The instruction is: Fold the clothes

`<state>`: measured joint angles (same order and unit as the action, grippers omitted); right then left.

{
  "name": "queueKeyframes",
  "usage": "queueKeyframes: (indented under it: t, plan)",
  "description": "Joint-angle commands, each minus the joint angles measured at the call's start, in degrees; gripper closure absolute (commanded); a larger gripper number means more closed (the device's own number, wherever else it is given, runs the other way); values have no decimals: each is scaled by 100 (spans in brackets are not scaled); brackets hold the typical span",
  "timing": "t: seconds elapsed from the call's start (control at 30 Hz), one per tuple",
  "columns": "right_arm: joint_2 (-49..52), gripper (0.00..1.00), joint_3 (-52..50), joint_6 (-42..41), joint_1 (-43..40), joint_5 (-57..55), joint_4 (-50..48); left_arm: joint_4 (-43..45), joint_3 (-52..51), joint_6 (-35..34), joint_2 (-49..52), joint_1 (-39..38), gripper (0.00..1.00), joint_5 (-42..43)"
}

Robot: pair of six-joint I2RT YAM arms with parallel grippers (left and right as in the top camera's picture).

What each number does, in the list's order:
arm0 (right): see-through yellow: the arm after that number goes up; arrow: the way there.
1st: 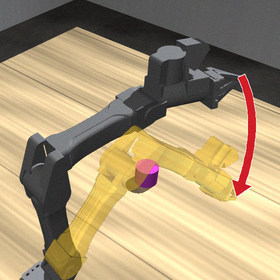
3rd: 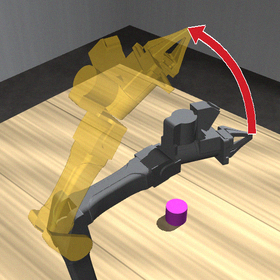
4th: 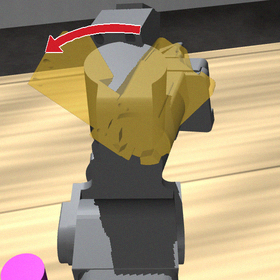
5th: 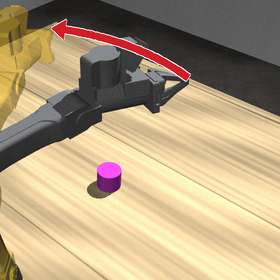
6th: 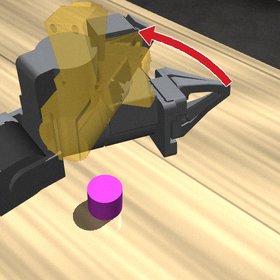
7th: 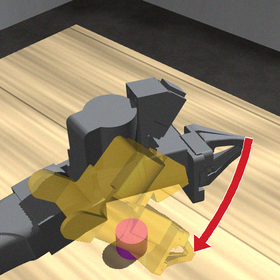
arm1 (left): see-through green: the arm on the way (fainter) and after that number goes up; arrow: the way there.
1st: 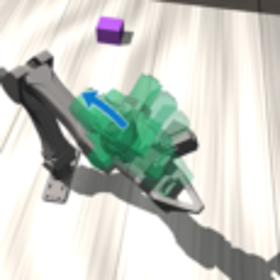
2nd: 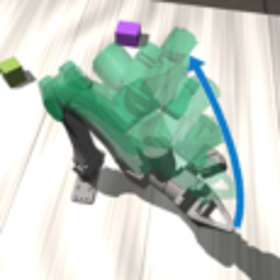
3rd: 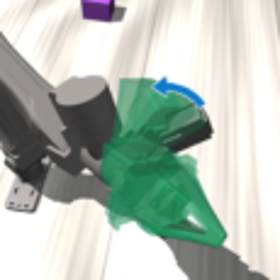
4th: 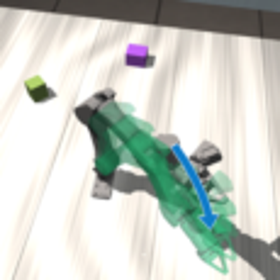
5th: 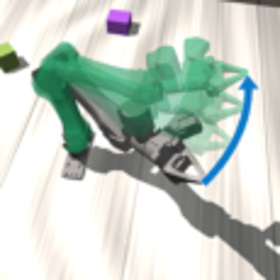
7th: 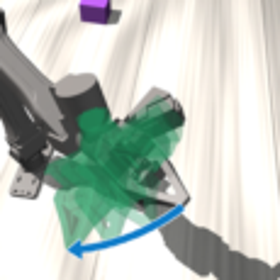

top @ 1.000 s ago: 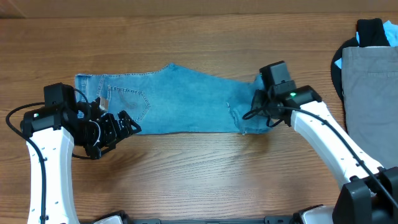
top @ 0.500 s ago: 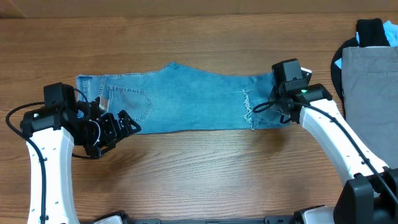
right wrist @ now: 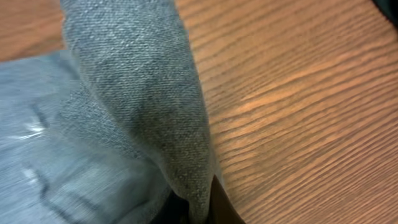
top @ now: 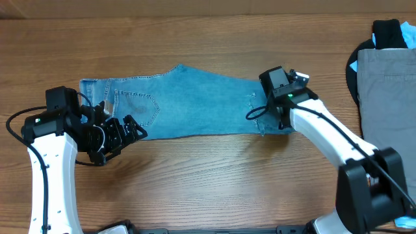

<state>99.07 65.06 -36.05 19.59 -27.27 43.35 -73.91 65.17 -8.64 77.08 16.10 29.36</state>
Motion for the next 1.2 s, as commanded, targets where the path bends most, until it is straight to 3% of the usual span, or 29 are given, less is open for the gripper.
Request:
queueKeyframes:
  t: [0.0, 0.47, 0.57, 0.67, 0.83, 1.17]
  plan:
    - [170, 96, 195, -302, 142, -83, -24, 13, -24, 96, 39, -13, 0, 7]
    - [179, 96, 885, -688, 741, -177, 262, 4, -24, 98, 39, -13, 0, 7]
    - [179, 96, 1023, -772, 898, -772, 522, 4, -24, 98, 39, -13, 0, 4]
    - [179, 96, 1320, -772, 815, -1438, 1019, 2, -24, 120, 39, -13, 0, 7]
    - [179, 96, 1419, -745, 474, -1510, 1268, 7, -24, 138, 39, -13, 0, 4]
    - [863, 96, 1410, -748, 841, -1449, 942, 9, -24, 142, 39, -13, 0, 7]
